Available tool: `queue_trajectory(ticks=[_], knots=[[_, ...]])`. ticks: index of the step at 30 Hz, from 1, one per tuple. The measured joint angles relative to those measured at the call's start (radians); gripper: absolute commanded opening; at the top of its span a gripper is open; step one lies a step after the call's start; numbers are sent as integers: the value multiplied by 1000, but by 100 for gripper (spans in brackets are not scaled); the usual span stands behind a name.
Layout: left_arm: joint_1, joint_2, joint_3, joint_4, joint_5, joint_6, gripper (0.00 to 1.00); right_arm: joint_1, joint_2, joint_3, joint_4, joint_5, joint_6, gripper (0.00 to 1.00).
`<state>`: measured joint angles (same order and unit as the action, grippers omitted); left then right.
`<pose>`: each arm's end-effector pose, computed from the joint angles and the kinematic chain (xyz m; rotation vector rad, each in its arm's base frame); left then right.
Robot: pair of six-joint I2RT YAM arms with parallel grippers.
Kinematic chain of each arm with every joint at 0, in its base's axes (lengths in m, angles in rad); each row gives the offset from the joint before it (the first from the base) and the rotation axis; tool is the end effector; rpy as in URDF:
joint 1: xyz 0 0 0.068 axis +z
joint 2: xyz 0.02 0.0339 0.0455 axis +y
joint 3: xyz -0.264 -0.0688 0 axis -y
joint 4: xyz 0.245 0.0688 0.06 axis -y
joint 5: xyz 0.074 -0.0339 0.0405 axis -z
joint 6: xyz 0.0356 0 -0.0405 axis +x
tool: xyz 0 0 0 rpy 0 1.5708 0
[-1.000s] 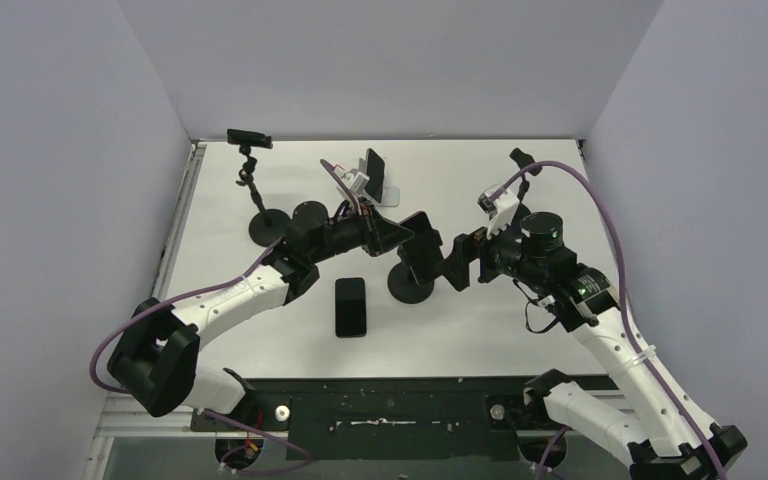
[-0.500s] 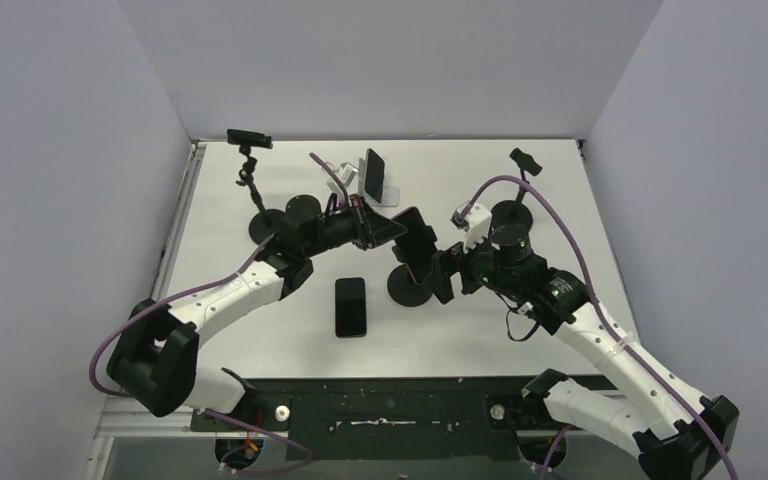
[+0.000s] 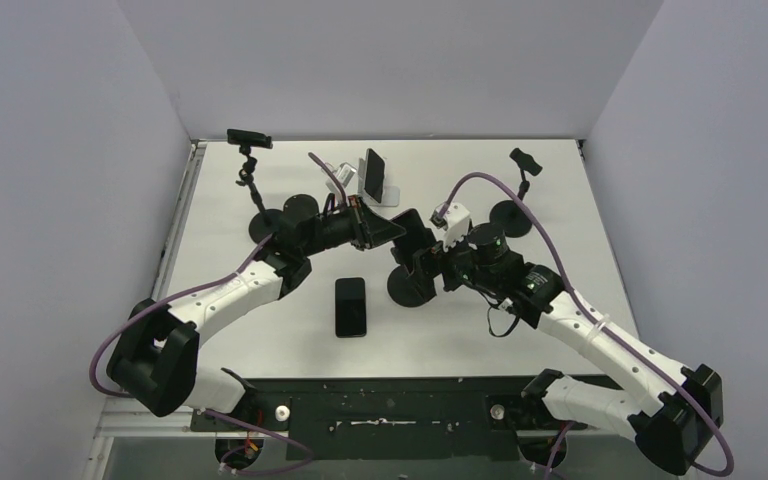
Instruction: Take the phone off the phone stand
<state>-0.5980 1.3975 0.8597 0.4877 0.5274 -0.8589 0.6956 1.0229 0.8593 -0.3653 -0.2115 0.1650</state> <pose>0.2546 -0.1951 0.2943 0.2234 1.8388 -1.4975 0.1702 0.1518 0.3032 -0.6966 2.0596 0.7288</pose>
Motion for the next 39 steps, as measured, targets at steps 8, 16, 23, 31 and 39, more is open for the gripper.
queue_trajectory(ticks=[8,16,23,31,39], knots=[[12,2,-1,2,19,-13,0,0,28,-3,38,23,-4,97],[16,7,0,5,27,-23,0,6,-1,-64,126,24,-19,96],[18,11,0,10,31,-29,0,19,0,-83,181,34,-23,92],[19,12,0,10,32,-29,0,46,28,-90,201,44,-39,77],[24,19,0,18,50,-29,0,70,32,-88,196,100,-77,77]])
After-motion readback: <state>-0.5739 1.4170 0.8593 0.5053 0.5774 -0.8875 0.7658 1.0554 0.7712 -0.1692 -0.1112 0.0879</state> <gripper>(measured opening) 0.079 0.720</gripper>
